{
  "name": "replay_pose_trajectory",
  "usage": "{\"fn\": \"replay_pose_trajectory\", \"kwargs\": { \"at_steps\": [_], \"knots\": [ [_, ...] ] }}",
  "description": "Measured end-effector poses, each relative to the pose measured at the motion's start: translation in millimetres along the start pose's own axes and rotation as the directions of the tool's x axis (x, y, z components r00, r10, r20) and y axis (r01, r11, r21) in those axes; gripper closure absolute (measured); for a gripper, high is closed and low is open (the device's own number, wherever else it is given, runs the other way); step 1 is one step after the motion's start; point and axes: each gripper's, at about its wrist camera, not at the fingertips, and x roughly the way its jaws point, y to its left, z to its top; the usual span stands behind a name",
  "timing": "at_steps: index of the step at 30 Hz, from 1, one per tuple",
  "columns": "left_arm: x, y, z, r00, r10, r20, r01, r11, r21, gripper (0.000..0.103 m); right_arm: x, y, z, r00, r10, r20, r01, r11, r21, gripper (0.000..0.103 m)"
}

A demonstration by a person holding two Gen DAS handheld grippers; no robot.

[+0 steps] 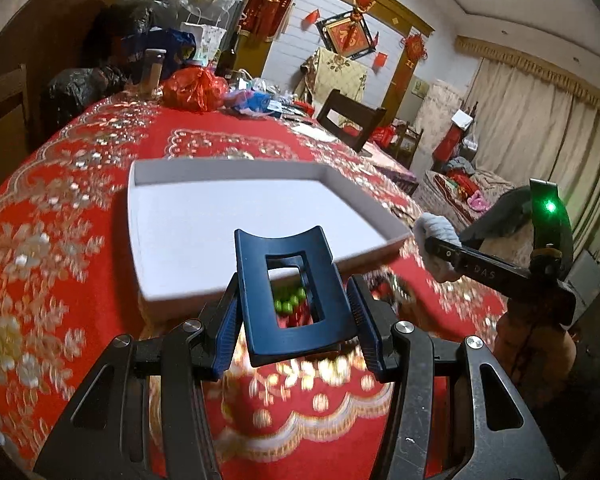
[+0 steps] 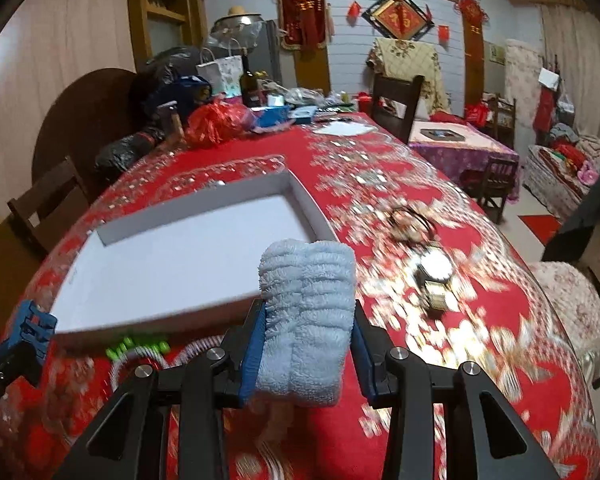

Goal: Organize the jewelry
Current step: 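Set the blue clip in the box lid with left while right sets scrunchie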

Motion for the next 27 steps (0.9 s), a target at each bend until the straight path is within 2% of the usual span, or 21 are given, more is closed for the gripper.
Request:
{"fn": "replay_pose_trajectory", "kwargs": {
  "at_steps": [4,10,14,17,21,23,27],
  "knots": [
    [23,5,24,0.997,0.073,-0.003,-0.073,0.997,0.007,0.053,19,14,20,0.998,0.055,-0.017,-0.055,0.998,-0.022,0.065],
    [56,20,38,0.989,0.145,-0.034,-0.145,0.989,0.002,0.053,55,36,36,0.988,0.135,-0.081,-0.140,0.989,-0.054,0.065],
    [72,31,40,0.980,0.194,-0.054,-0.195,0.981,-0.015,0.053,77,47,45,0.970,0.209,-0.122,-0.216,0.975,-0.046,0.065],
    [82,38,38,0.972,0.220,-0.083,-0.223,0.975,-0.022,0.053,100,50,46,0.952,0.241,-0.186,-0.247,0.969,-0.007,0.065],
    [86,43,35,0.966,0.238,-0.098,-0.241,0.970,-0.023,0.053,115,53,41,0.948,0.221,-0.229,-0.230,0.973,-0.013,0.064],
    [87,43,34,0.965,0.242,-0.104,-0.245,0.969,-0.019,0.053,116,53,41,0.948,0.220,-0.229,-0.229,0.973,-0.011,0.054],
    [89,43,31,0.963,0.242,-0.116,-0.245,0.969,-0.013,0.050,113,53,43,0.950,0.221,-0.219,-0.230,0.973,-0.016,0.052]
  ]
}}
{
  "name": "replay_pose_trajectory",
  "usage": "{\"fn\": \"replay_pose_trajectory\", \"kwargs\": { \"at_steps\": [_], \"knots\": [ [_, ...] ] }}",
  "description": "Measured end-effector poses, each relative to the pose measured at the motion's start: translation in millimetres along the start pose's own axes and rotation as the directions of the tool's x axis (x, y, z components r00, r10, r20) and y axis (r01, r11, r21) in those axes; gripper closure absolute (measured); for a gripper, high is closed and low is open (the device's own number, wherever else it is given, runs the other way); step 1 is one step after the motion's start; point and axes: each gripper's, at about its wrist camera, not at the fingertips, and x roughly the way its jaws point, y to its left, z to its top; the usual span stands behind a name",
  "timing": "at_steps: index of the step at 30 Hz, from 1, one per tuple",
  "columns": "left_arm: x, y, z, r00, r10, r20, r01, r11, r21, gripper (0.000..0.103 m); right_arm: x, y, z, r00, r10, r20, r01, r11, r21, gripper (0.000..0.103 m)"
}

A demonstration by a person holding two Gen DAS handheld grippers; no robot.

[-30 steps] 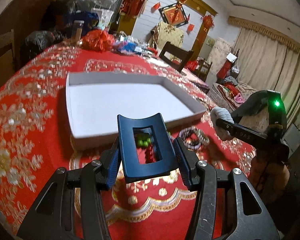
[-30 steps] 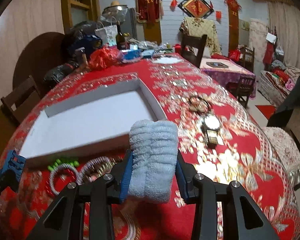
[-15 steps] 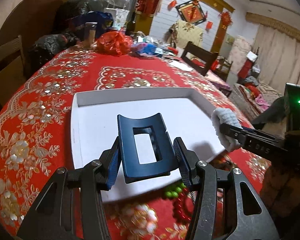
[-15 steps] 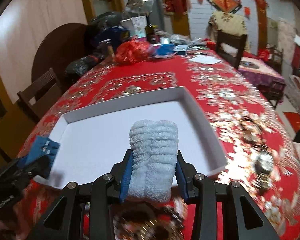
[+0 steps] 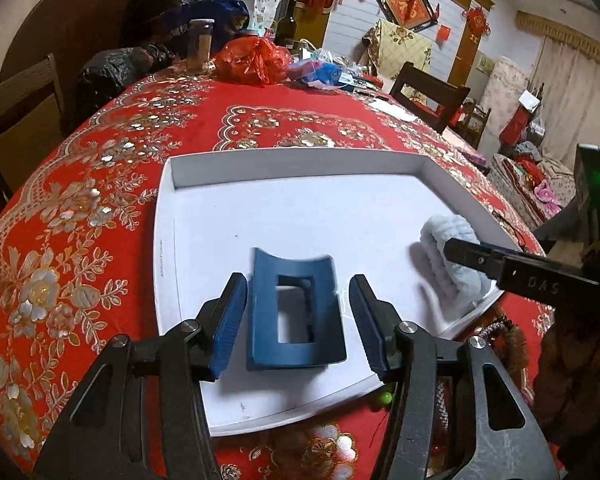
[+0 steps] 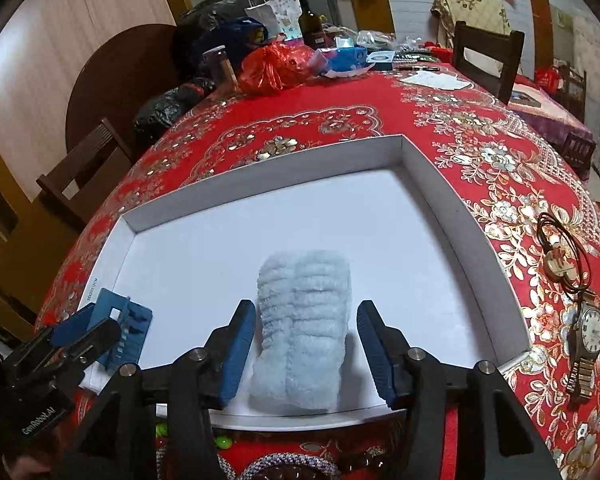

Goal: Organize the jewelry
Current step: 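Set the blue clip in the box lid with left while right sets scrunchie, then close the left gripper on the grey rope bracelet while the right closes on the gold coil hair tie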

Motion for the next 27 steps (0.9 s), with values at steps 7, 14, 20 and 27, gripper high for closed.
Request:
{"fn": "replay_pose_trajectory", "kwargs": {
  "at_steps": [7,14,20,27],
  "knots": [
    [-12,-3,0,1.000,-0.027,0.011,0.027,1.000,-0.003,0.046,-27,4,-4,0.998,-0.027,0.060,0.028,0.999,-0.024,0.052],
    [-54,-15,-8,0.992,-0.103,0.071,0.102,0.995,0.024,0.046,-81,0,-38,0.971,-0.149,0.188,0.161,0.986,-0.050,0.052],
    [-60,-38,-41,0.979,-0.199,-0.046,0.201,0.977,0.066,0.046,-101,-35,-83,0.947,-0.257,0.191,0.248,0.966,0.071,0.052],
    [-45,-57,-53,0.955,-0.259,-0.142,0.266,0.963,0.037,0.063,-108,-68,-98,0.945,-0.281,0.168,0.238,0.941,0.240,0.052]
  ]
}}
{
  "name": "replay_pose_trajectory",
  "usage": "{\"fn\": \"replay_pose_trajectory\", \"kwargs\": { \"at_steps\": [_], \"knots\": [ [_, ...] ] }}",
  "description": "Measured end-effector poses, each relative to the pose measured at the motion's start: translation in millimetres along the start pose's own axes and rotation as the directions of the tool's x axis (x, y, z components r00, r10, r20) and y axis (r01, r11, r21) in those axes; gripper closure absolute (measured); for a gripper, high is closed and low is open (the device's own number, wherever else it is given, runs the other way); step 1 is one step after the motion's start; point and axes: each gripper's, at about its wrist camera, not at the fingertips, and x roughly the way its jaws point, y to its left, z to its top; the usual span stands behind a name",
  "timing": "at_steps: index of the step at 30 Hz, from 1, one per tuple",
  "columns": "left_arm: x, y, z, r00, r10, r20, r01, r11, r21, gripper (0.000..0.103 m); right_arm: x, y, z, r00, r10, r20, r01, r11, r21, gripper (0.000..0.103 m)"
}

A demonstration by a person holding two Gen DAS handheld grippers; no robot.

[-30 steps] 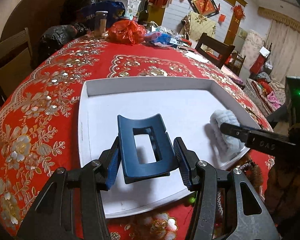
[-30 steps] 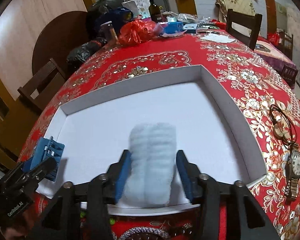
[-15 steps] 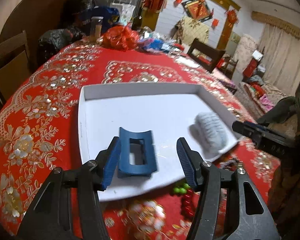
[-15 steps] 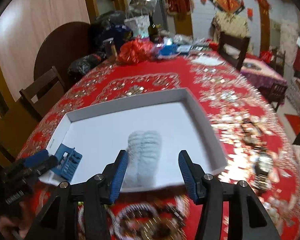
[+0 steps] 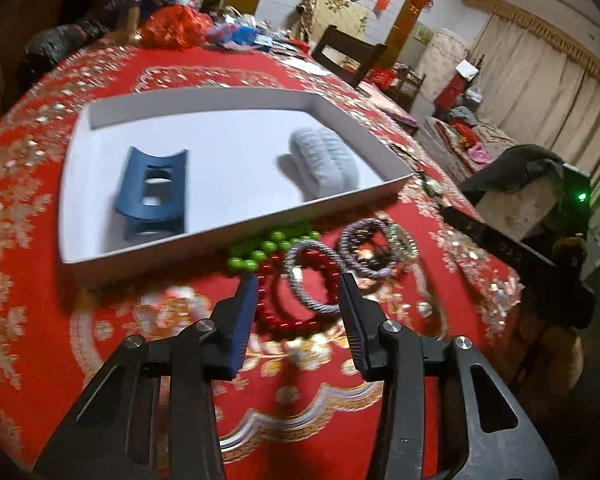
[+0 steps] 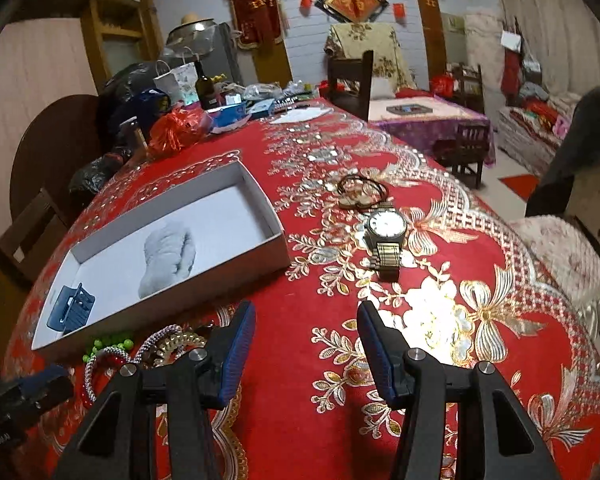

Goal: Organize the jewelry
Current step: 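Close the left gripper on the grey rope bracelet while the right closes on the gold coil hair tie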

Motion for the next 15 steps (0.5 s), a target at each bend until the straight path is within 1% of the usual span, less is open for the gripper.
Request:
{"fn": "replay_pose_trajectory", "kwargs": {
  "at_steps": [2,5,6,7,8,9,11,15],
  "knots": [
    [7,-1,4,1.000,0.004,-0.009,-0.004,1.000,-0.002,0.063,0,0,0,1.000,-0.005,-0.005,0.005,1.000,-0.001,0.052],
    [16,0,9,1.000,0.000,-0.027,0.000,1.000,-0.018,0.067,-3,3,0,1.000,-0.010,0.002,0.010,1.000,-0.022,0.052],
    [18,0,9,0.999,-0.007,-0.032,0.007,1.000,-0.019,0.073,-2,5,0,1.000,-0.013,0.002,0.013,0.999,-0.030,0.052],
    [20,0,9,0.999,-0.011,-0.037,0.010,1.000,-0.018,0.076,-2,7,1,1.000,-0.014,0.002,0.014,0.999,-0.035,0.052],
    [22,-1,8,0.999,-0.011,-0.045,0.010,1.000,-0.016,0.083,-2,7,1,1.000,-0.019,0.002,0.019,0.999,-0.040,0.052],
    [23,-1,7,0.999,-0.012,-0.049,0.011,1.000,-0.013,0.094,-2,8,1,1.000,-0.021,0.001,0.021,0.999,-0.042,0.052],
    [23,-1,4,0.998,-0.027,-0.050,0.027,1.000,-0.006,0.097,-1,8,1,1.000,-0.019,-0.004,0.018,0.999,-0.043,0.052],
    [9,6,2,1.000,-0.018,-0.006,0.018,1.000,-0.018,0.098,1,7,1,1.000,0.002,-0.013,-0.002,0.999,-0.039,0.052]
  ]
}}
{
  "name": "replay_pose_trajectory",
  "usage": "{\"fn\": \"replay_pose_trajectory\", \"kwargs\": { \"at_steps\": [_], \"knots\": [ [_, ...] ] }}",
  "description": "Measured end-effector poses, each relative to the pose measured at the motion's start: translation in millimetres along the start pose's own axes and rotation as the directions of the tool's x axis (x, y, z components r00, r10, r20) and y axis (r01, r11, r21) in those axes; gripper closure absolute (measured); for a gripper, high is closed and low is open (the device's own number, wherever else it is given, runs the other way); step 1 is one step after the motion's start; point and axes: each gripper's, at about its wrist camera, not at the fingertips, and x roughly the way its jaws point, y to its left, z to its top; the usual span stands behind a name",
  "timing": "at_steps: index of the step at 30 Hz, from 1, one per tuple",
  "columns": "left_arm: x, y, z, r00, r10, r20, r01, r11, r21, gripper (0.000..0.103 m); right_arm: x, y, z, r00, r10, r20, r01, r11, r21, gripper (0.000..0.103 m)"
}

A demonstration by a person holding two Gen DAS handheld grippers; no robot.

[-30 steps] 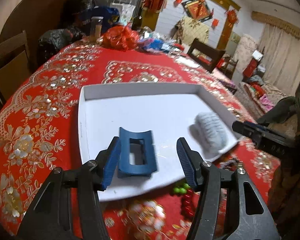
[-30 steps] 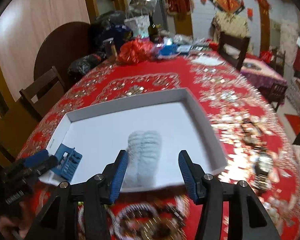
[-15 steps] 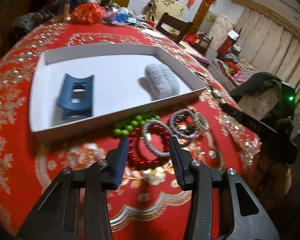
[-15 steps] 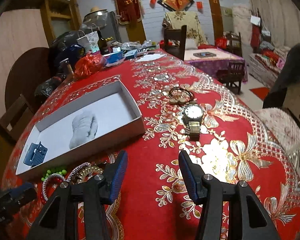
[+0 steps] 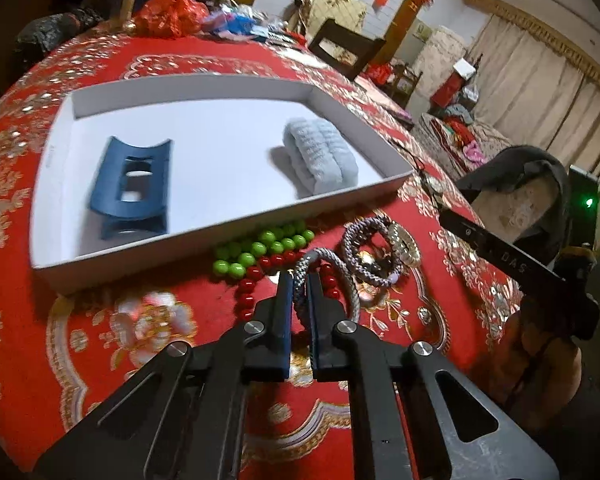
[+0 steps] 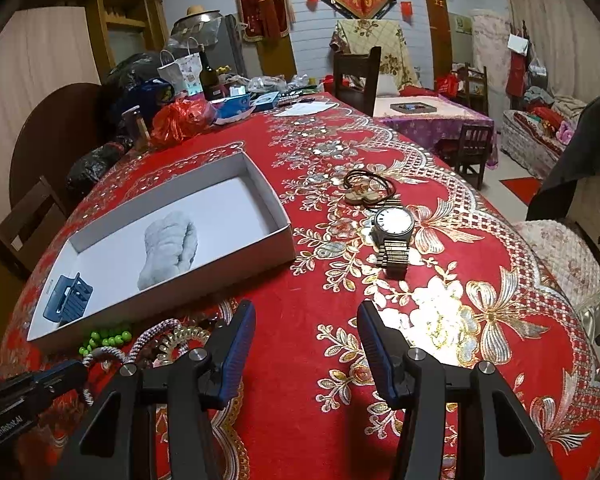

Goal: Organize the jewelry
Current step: 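Close the left gripper on the grey rope bracelet while the right closes on the gold coil hair tie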

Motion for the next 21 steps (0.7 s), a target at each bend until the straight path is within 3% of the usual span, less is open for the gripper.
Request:
{"fn": "replay_pose_trajectory", "kwargs": {
  "at_steps": [3,6,11,19,21],
  "knots": [
    [-17,6,-2,0.999,0.007,0.045,-0.006,1.000,-0.002,0.098,-4,3,-1,0.999,0.050,0.019,-0.050,0.999,-0.017,0.052],
    [-32,12,-6,0.996,0.030,0.082,-0.031,0.999,0.008,0.098,-3,10,-5,0.988,0.155,-0.011,-0.155,0.987,-0.041,0.053],
    [-29,24,-14,0.996,0.051,0.074,-0.051,0.999,0.001,0.098,8,21,-7,0.975,0.207,-0.077,-0.213,0.974,-0.080,0.068],
    [-24,28,-25,0.997,0.049,0.052,-0.049,0.999,-0.005,0.098,15,38,-15,0.968,0.202,-0.146,-0.223,0.965,-0.141,0.073],
    [-24,27,-26,0.998,0.045,0.049,-0.045,0.999,-0.006,0.098,19,41,-16,0.968,0.189,-0.166,-0.215,0.965,-0.154,0.079]
  ]
}}
